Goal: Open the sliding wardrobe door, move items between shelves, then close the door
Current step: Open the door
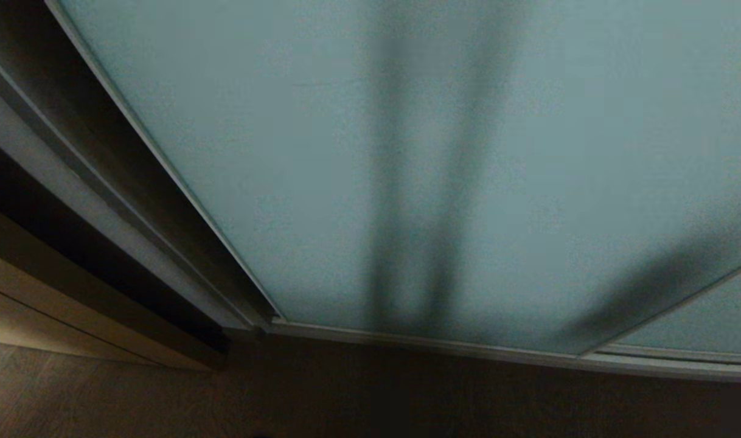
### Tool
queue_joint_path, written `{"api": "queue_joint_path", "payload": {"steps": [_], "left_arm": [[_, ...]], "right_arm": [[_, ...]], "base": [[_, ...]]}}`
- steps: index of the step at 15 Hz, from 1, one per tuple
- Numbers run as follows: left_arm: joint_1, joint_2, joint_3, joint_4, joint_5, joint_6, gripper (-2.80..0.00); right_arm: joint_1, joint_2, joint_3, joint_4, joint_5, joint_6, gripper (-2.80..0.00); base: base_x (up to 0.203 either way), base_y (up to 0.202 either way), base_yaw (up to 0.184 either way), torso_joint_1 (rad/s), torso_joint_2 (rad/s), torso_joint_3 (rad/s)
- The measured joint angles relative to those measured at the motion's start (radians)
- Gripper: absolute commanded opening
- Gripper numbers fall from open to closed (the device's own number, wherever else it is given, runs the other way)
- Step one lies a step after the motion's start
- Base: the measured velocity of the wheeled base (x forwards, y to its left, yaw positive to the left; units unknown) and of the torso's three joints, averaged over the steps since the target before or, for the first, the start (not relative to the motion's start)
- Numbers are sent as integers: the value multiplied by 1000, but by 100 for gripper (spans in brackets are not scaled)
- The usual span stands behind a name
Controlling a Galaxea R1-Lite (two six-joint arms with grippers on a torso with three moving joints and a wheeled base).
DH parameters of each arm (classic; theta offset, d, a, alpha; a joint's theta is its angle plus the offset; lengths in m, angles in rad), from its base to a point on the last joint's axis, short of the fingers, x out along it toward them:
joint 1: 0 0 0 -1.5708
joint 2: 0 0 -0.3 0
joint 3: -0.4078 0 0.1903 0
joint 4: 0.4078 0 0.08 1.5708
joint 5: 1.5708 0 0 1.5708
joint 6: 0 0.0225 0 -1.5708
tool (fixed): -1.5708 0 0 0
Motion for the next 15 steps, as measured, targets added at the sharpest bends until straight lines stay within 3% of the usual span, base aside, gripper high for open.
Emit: {"api": "queue_joint_path", "payload": {"steps": [12,15], "left_arm": [[-18,179,-115,63,-74,-44,-280],[-67,205,-147,65,-66,-46,-280]], "right_arm": [[0,0,0,0,0,0,-280],[0,0,0,0,0,0,-280]], "base": [[0,0,0,0,0,0],[0,0,0,0,0,0]]}}
